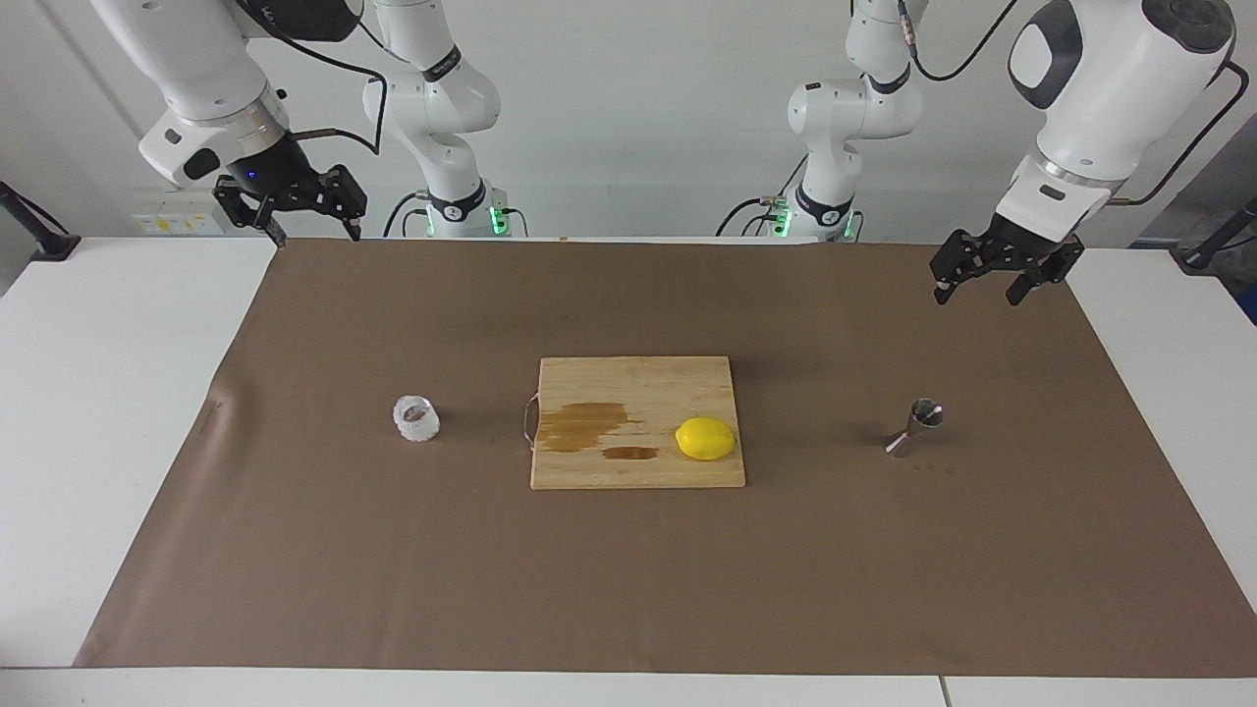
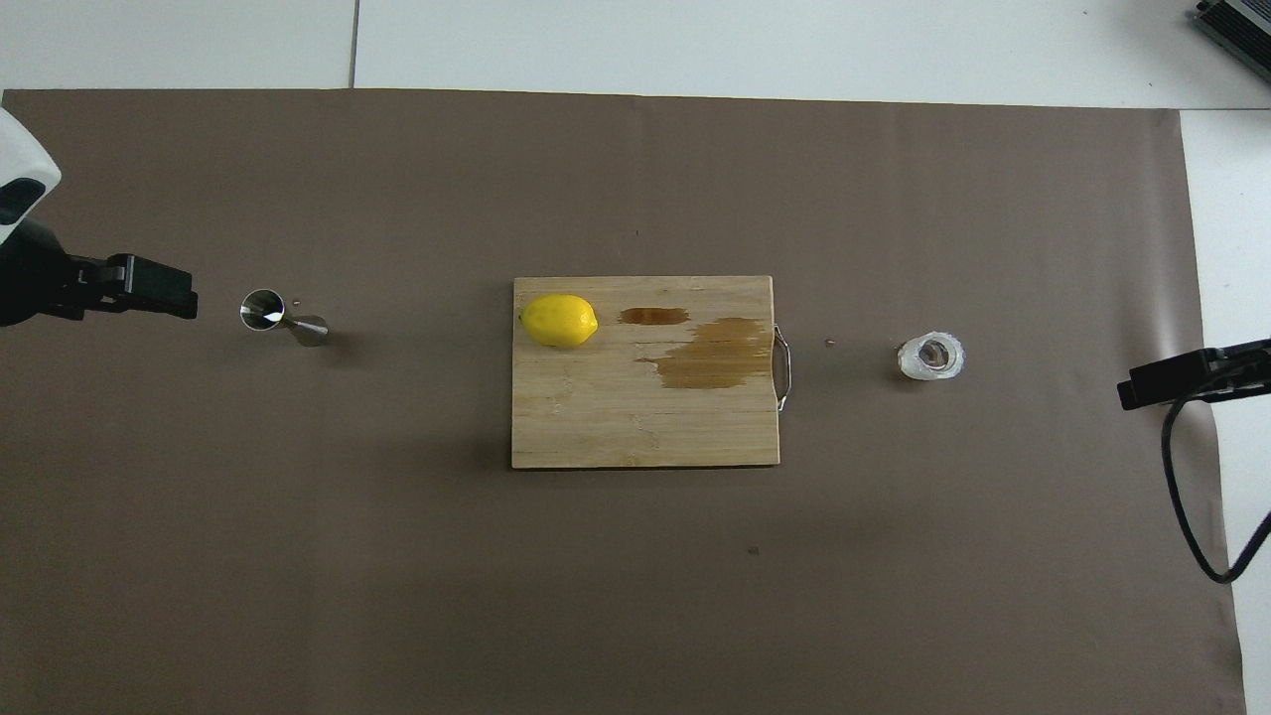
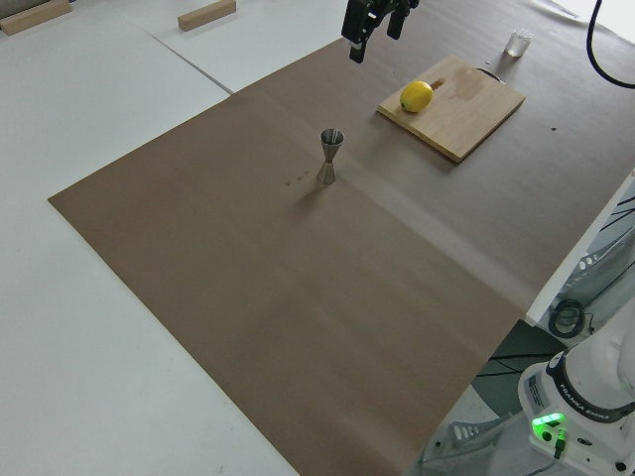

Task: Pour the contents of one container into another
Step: 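Move the left gripper toward the small metal jigger cup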

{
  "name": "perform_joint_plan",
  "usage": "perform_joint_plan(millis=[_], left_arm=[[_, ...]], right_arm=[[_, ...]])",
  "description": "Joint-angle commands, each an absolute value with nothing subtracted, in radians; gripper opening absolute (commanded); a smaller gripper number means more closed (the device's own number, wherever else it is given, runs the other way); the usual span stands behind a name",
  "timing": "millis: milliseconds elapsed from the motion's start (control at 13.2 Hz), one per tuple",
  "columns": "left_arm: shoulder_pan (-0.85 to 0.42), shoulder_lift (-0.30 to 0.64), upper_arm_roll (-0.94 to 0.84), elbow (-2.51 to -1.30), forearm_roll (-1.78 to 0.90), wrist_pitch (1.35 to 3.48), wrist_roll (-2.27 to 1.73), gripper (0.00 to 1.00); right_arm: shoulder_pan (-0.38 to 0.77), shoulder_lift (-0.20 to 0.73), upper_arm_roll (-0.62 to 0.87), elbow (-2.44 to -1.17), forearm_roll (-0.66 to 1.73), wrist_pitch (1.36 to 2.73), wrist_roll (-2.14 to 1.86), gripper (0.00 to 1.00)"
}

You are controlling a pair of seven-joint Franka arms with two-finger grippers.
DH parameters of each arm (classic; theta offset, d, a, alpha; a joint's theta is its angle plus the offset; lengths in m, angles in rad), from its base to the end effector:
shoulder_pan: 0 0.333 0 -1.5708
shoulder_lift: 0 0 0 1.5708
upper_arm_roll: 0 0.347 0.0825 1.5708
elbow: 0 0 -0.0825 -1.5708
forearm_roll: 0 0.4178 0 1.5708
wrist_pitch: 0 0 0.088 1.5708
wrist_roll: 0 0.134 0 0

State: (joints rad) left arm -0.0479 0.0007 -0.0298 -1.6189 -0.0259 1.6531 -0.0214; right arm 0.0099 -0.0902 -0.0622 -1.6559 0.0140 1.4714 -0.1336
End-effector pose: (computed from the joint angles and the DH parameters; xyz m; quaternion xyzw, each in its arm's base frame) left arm 0.5945 -0.0496 0.6110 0.9994 -0.0273 0.0161 0.0137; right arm 0.5426 -0.0279 0.6289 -0.9980 -0.0412 0.0461 0.0141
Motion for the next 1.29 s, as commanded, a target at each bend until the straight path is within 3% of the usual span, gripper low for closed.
perform_joint_plan(millis=[0,835,1215], left_arm=[[-0.052,-0.026,-0.023,-1.651,-0.021,1.674,-0.014,1.0],[-0.048,-0.032,-0.009,-1.661,-0.021,1.634,-0.023,1.0],[0.02,0.124,-0.003,-1.53,-0.11,1.603,-0.145,1.0]], right_arm=[[0.005,-0.087,-0.055,-1.646,0.008,1.456,-0.118,1.0],[0.005,-0.087,-0.055,-1.646,0.008,1.456,-0.118,1.0],[0.005,-0.087,-0.055,-1.646,0.008,1.456,-0.118,1.0]])
